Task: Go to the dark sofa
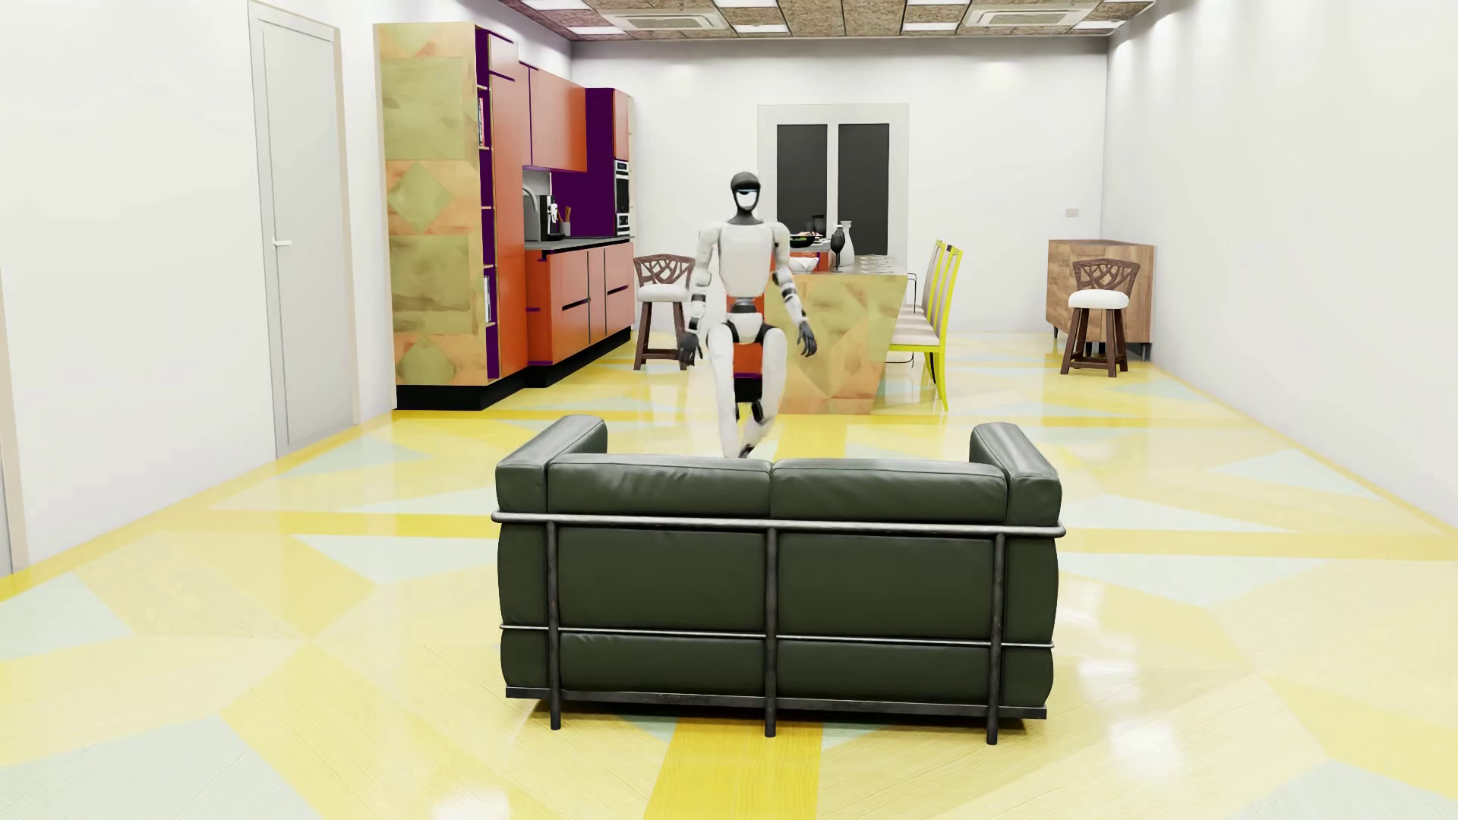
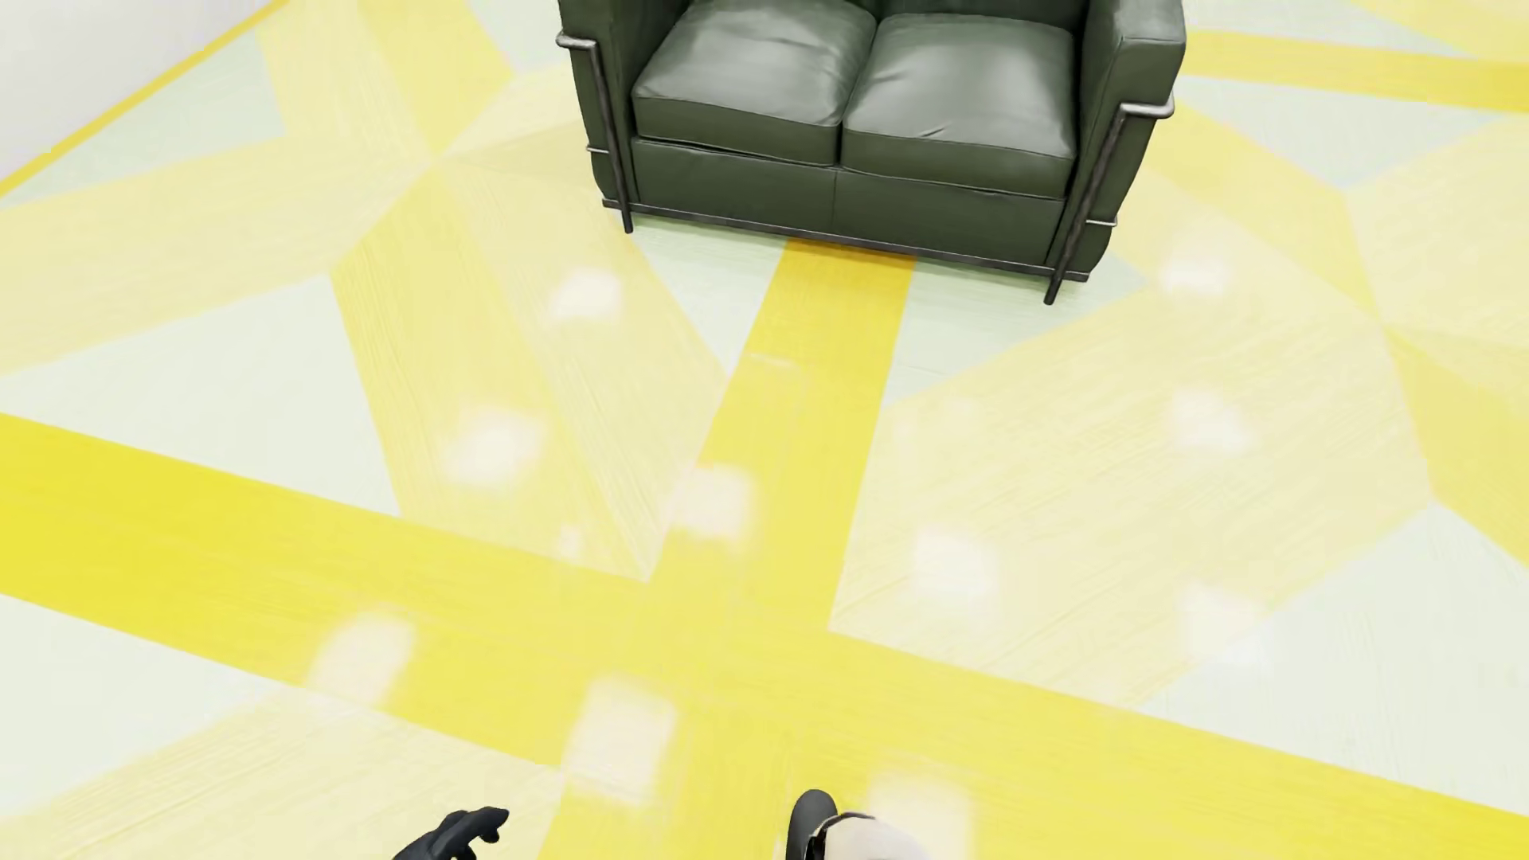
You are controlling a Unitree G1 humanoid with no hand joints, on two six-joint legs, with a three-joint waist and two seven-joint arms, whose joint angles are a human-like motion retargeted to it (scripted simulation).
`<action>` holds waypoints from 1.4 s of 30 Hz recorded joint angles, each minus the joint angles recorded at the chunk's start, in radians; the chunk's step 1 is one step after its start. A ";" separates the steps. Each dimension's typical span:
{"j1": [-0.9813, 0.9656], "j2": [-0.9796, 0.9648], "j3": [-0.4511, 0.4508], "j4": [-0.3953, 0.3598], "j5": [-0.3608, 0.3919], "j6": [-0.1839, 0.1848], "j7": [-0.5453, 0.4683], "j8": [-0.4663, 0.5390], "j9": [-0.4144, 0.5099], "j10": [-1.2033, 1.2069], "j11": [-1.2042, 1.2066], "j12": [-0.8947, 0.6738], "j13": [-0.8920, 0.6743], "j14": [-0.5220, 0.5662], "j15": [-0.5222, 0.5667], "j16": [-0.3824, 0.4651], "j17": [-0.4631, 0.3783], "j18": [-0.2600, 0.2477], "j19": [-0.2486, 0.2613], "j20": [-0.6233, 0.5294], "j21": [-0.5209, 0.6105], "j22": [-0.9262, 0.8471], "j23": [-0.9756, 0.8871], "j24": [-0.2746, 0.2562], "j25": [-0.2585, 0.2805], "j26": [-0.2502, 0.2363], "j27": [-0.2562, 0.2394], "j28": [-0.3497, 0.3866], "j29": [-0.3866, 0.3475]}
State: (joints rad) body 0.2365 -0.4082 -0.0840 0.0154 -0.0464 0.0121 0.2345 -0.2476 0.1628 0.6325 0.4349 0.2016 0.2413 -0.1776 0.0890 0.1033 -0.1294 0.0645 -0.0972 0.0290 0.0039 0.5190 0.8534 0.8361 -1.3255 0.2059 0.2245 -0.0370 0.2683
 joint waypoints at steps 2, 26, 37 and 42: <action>-0.136 0.061 0.005 0.103 0.034 0.030 0.036 0.005 0.003 0.330 0.027 0.019 -0.045 0.181 -0.085 -0.010 0.039 -0.012 0.014 -0.005 -0.030 0.138 -0.015 0.039 -0.009 0.069 -0.003 -0.033 -0.073; -0.362 0.216 0.057 0.051 -0.219 -0.051 -0.077 0.022 -0.021 -0.158 0.326 -0.005 -0.021 0.001 -0.251 -0.013 0.068 -0.100 0.167 0.110 -0.008 -0.025 -0.010 -0.003 0.251 -0.036 0.124 -0.036 -0.216; -0.146 0.470 0.044 0.106 -0.097 -0.032 -0.012 -0.053 -0.065 -0.372 -0.192 0.038 -0.005 -0.006 -0.177 -0.064 0.122 -0.122 0.197 0.119 -0.139 0.167 -0.140 0.014 0.126 0.028 0.009 -0.027 -0.177; -0.146 0.419 0.048 0.128 -0.078 -0.021 0.050 0.011 -0.051 -0.362 -0.153 0.081 -0.076 -0.026 -0.185 -0.080 0.114 -0.122 0.197 0.089 -0.086 0.281 -0.294 0.155 0.165 0.036 -0.083 -0.146 -0.195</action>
State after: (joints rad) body 0.0905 0.0110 -0.0356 0.1435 -0.1246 -0.0093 0.2848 -0.2368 0.1114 0.2706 0.2822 0.2827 0.1652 -0.2040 -0.0962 0.0230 -0.0154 -0.0571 0.1001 0.1181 -0.0821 0.8003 0.5594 0.9909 -1.1606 0.2415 0.1411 -0.1825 0.0730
